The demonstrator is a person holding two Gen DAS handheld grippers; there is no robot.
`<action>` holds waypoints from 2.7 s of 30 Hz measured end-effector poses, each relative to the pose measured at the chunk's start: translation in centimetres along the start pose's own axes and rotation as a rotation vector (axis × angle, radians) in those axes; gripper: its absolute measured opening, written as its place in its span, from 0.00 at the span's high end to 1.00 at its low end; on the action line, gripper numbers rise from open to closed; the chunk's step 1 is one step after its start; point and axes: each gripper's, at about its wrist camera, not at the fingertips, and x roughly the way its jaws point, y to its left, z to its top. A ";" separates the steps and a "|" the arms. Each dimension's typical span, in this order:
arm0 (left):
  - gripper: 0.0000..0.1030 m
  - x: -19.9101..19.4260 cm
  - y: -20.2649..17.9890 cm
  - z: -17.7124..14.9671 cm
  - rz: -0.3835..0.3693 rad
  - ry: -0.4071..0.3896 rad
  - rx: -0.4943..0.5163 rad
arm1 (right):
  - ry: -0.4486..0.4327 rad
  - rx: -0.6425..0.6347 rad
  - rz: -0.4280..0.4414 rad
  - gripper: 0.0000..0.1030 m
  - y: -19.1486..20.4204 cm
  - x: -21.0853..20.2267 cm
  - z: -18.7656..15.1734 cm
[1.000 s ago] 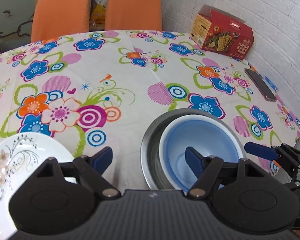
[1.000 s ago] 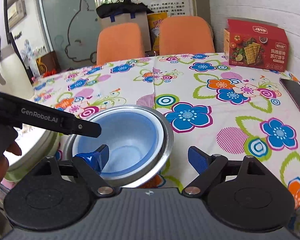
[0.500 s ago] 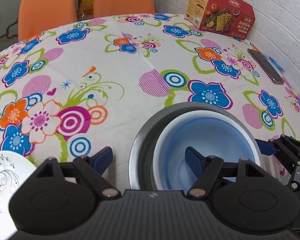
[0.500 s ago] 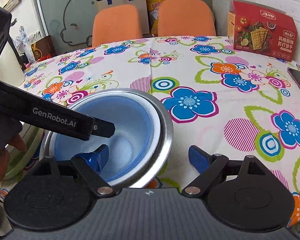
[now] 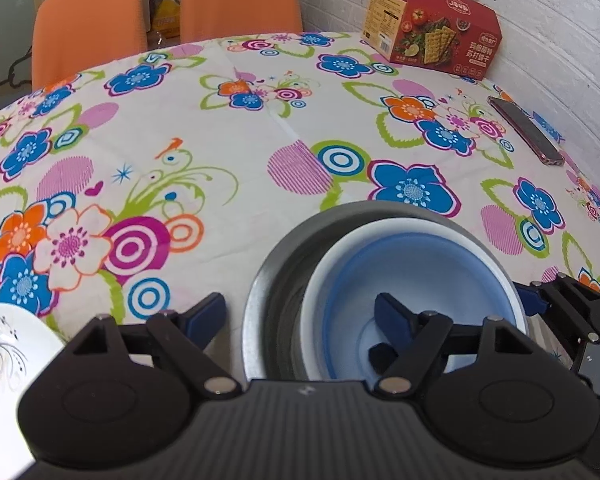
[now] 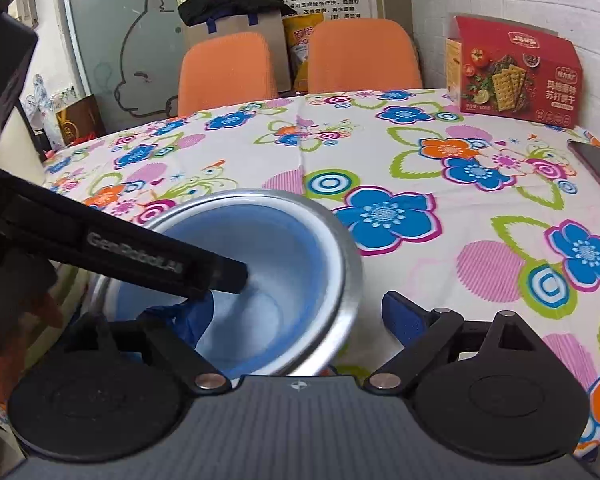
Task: Organize plates and bowls
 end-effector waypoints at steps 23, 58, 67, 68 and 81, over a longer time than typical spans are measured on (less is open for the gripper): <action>0.48 -0.1 -0.1 0.8 -0.030 0.046 -0.023 | -0.005 -0.023 0.099 0.31 0.7 -1.9 0.4; 0.44 -12.0 16.0 -7.7 0.218 -0.062 -0.265 | 0.073 -0.223 0.392 0.26 17.9 1.0 2.5; 0.28 -14.6 15.5 -8.2 0.356 -0.239 -0.270 | -0.017 -0.159 0.366 0.27 15.6 -0.7 3.7; 0.28 -15.2 15.8 -8.3 0.347 -0.257 -0.303 | -0.035 -0.137 0.376 0.27 15.1 -0.9 3.7; 0.28 -21.4 17.8 -14.3 0.285 -0.467 -0.579 | -0.058 0.131 0.390 0.27 11.1 -1.3 3.8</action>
